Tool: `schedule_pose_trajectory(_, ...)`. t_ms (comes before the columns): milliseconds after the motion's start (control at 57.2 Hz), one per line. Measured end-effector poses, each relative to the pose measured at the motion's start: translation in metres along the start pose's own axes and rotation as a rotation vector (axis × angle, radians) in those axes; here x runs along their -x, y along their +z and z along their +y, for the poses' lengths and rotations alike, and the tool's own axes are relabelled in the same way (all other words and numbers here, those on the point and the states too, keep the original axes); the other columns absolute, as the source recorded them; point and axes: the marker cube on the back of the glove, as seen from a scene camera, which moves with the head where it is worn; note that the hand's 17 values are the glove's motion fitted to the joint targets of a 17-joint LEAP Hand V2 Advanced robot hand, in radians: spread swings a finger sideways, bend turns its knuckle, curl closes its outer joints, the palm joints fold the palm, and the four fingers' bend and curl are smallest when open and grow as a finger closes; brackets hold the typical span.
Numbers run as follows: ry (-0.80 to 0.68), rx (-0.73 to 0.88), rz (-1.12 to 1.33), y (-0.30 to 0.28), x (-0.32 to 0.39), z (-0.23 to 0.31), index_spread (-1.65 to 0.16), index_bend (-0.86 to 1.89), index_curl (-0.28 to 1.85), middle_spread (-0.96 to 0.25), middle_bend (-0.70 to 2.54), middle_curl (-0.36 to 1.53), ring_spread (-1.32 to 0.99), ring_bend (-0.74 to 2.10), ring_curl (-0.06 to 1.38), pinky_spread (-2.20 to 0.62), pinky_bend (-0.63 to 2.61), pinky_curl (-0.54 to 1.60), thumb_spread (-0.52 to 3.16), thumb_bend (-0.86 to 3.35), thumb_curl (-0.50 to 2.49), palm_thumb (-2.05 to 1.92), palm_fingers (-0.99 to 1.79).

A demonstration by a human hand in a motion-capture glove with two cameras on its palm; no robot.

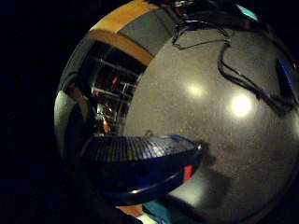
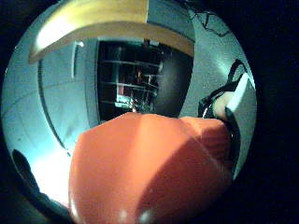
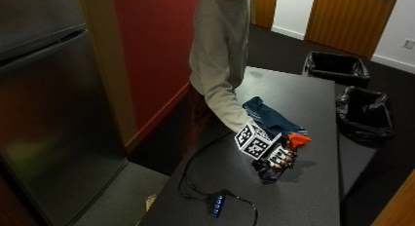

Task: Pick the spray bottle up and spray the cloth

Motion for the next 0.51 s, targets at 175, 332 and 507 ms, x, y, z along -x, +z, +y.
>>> schedule_pose_trajectory(175, -0.260, 0.163, 0.215, -0.004, 0.049, 0.006, -0.20, 0.35, 0.48, -0.16, 0.48, 0.47, -0.20, 0.46, 0.39, -0.27, 0.28, 0.35, 0.25, -0.03, 0.65, 0.97, 1.38)
schedule_pose_trajectory(332, -0.598, 0.342, 0.483, -0.021, 0.115, 0.035, -0.18, 0.37, 0.50, -0.16, 0.51, 0.48, -0.20, 0.47, 0.41, -0.29, 0.29, 0.36, 0.18, -0.03, 0.68, 0.96, 1.38)
schedule_pose_trajectory(507, -0.966, 0.481, 0.803, -0.048, 0.185, 0.080, -0.19, 0.38, 0.51, -0.16, 0.54, 0.48, -0.20, 0.48, 0.42, -0.29, 0.29, 0.37, 0.15, -0.03, 0.71, 0.95, 1.37)
